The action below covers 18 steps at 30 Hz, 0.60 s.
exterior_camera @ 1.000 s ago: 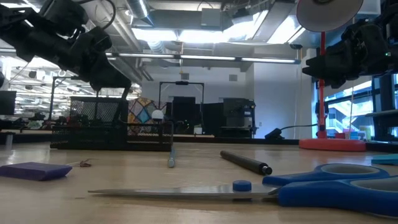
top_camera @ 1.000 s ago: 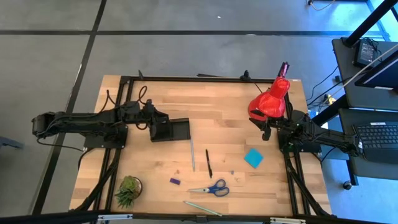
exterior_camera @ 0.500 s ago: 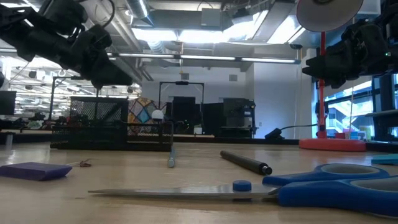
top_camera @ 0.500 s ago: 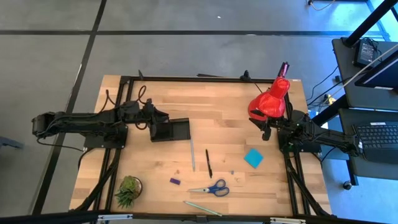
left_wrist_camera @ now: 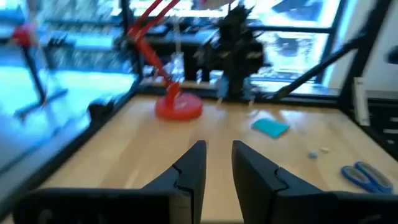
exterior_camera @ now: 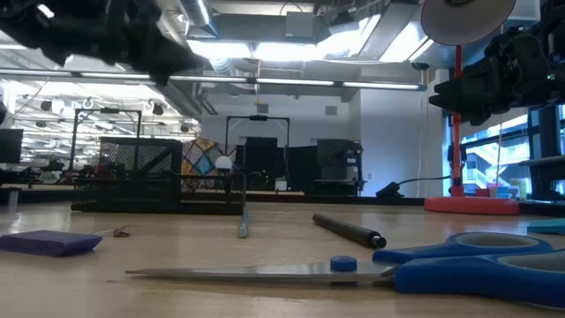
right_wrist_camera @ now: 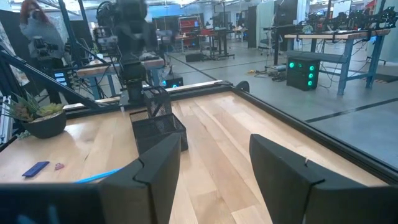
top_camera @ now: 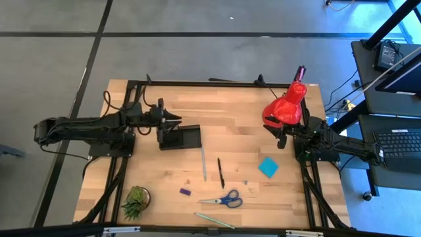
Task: Pick and place office supplies into organizer
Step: Put the top blue pencil into the black desk organizer
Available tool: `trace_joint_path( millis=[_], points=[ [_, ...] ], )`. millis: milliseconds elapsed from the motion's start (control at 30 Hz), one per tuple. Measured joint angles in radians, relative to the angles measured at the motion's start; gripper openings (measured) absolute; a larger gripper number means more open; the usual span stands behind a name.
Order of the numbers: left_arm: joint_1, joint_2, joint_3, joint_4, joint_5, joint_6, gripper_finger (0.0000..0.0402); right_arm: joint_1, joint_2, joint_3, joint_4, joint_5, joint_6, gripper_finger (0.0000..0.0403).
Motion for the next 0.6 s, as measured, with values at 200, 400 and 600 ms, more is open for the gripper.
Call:
trace_joint_path(
  millis=[200, 400, 600],
  points=[
    [-0.119, 0.053, 0.074, -0.011, -0.008, 0.187, 0.0072, 0.000, 0.000, 0.000, 0.000, 0.000, 0.000, 0.0195],
    [-0.216, 0.196, 0.174, -0.021, -0.012, 0.218, 0.0072, 0.000, 0.000, 0.000, 0.000, 0.013, -0.001, 0.0195],
    [-0.281, 0.423, 0.356, -0.222, -0.017, 0.368, 0.0073, 0.000, 0.000, 0.000, 0.003, 0.038, 0.000, 0.0195]
  ],
)
